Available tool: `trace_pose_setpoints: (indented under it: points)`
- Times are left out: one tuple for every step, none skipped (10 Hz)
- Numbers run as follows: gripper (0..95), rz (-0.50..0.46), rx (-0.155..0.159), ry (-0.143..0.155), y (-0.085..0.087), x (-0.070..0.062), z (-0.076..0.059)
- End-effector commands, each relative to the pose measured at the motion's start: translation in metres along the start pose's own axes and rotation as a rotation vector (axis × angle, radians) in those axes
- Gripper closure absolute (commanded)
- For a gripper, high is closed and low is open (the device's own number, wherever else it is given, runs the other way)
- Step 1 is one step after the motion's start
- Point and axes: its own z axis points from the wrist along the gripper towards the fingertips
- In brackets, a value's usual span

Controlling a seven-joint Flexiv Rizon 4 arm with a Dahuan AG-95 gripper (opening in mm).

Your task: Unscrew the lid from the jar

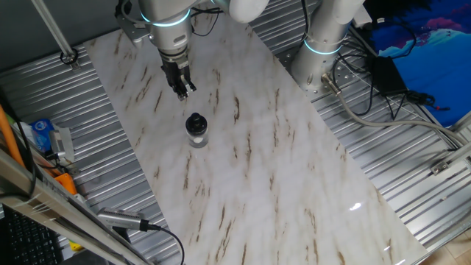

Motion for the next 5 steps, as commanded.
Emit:
trace_pose_setpoints:
  points:
    - [95.0,0.000,0.001,0.001,0.0000,0.0000,0.0001]
    - [95.0,-0.002,0.001,0.001,0.0000,0.0000,0.0001]
    - [95.0,-0.002,0.001,0.001,0.0000,0.0000,0.0001]
    - [95.0,-0.002,0.001,0.001,0.0000,0.0000,0.0001]
    - [95.0,-0.014,0.002,0.001,0.0000,0.0000,0.0001]
